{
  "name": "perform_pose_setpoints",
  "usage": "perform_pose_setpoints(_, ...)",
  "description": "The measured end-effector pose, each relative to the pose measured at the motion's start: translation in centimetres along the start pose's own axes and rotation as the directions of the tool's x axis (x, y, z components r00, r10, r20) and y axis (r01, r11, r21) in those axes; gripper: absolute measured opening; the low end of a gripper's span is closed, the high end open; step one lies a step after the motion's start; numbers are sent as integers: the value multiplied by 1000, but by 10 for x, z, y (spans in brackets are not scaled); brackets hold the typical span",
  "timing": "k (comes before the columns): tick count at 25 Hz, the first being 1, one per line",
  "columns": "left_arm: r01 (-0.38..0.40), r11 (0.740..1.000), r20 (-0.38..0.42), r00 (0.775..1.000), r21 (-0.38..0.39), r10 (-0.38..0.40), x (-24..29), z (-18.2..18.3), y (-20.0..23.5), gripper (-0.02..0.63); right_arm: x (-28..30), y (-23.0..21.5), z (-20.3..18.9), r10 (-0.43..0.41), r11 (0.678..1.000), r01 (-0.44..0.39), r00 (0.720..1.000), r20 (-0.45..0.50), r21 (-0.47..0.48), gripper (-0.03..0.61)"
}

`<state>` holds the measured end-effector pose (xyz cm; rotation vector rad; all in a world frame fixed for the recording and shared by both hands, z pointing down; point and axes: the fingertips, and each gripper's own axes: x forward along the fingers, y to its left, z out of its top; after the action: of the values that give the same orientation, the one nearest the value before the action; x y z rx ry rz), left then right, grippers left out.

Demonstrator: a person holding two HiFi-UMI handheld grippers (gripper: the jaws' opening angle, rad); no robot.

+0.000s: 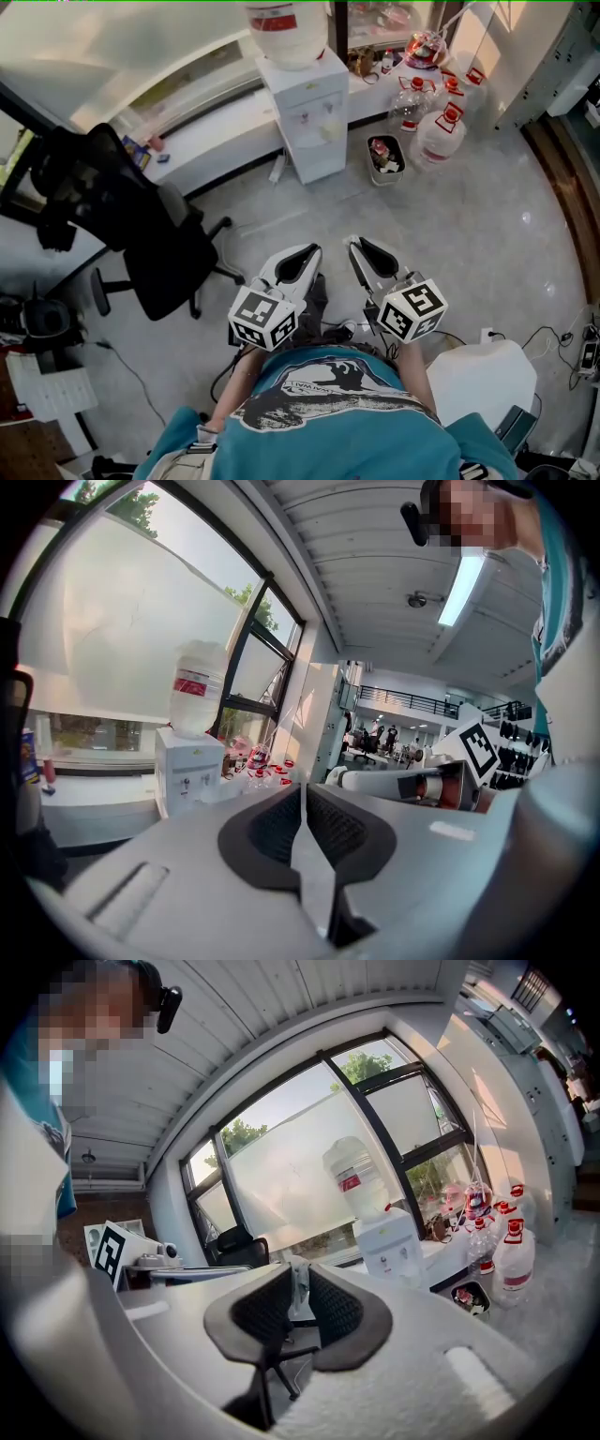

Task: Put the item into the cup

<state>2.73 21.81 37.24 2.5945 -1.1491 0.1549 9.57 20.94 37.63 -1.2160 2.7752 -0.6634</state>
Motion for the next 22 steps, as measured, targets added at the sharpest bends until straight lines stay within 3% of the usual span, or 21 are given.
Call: perform_pose_setpoints(22,77,996,-36,996,-37,-78,97,68,186,23,197,-72,61,-84,996,86,995,-51,24,54)
